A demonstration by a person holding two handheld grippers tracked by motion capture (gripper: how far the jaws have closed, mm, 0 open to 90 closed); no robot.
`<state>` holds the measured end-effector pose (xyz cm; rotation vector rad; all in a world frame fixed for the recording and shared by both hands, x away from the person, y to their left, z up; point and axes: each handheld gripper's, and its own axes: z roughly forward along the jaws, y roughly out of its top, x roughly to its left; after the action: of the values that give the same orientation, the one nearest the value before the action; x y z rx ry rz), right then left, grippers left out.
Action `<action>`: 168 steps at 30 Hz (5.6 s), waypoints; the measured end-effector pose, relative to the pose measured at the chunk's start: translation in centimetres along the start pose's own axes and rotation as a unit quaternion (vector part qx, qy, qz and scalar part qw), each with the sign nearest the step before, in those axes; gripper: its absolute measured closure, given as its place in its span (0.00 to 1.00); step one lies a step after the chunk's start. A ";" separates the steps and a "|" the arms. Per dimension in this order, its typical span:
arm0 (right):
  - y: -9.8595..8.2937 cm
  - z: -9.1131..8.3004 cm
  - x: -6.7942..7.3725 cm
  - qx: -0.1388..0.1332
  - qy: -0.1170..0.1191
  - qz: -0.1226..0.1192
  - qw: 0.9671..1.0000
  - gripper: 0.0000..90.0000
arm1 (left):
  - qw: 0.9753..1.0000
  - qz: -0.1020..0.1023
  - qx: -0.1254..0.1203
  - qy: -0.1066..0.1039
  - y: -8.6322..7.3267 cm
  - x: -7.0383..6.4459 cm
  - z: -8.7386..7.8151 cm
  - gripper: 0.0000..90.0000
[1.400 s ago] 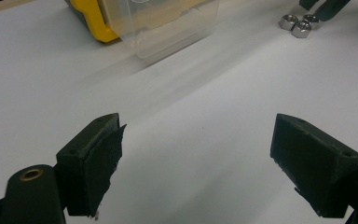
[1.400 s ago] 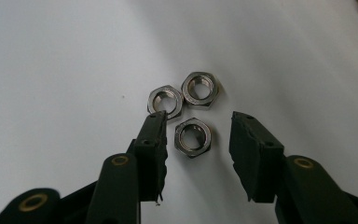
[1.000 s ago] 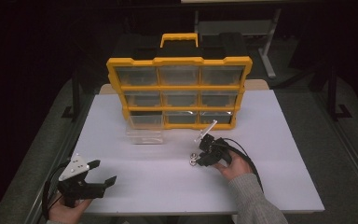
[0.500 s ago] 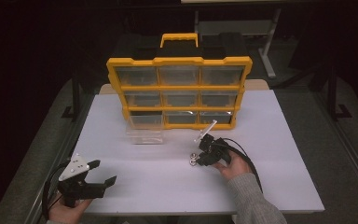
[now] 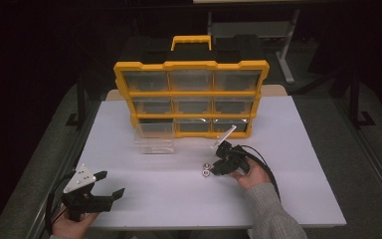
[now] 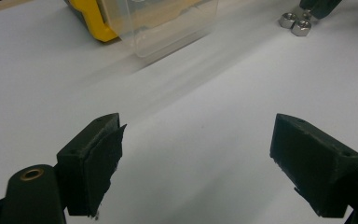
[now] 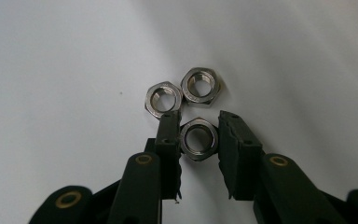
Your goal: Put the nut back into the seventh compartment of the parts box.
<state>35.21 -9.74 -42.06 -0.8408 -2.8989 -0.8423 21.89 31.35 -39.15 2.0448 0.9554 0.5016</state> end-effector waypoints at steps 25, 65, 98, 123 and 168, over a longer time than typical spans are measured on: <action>3.4 -5.8 -0.3 -0.041 0.016 -0.025 0.999 0.77 | 1.000 -0.001 0.001 0.002 0.0 -0.2 0.0 0.19; 15.7 -5.8 1.9 -0.043 0.029 -0.112 0.992 0.77 | 1.000 0.003 0.001 -0.001 0.0 0.0 -0.2 0.19; 21.0 1.9 1.9 0.013 0.029 -0.105 0.994 0.76 | 1.000 0.006 0.002 -0.002 -0.1 0.3 -0.4 0.19; 15.9 -3.4 1.4 -0.033 0.020 -0.099 0.994 0.65 | 1.000 -0.003 0.000 -0.001 -0.1 0.2 -0.3 0.19; 0.9 -0.5 1.3 -0.023 0.017 -0.050 0.998 0.60 | 1.000 0.001 -0.002 0.001 0.0 -0.1 -0.1 0.19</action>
<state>34.47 -8.66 -40.99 -0.6826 -2.9240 -0.9259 21.77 31.34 -39.06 2.0420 0.9533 0.5057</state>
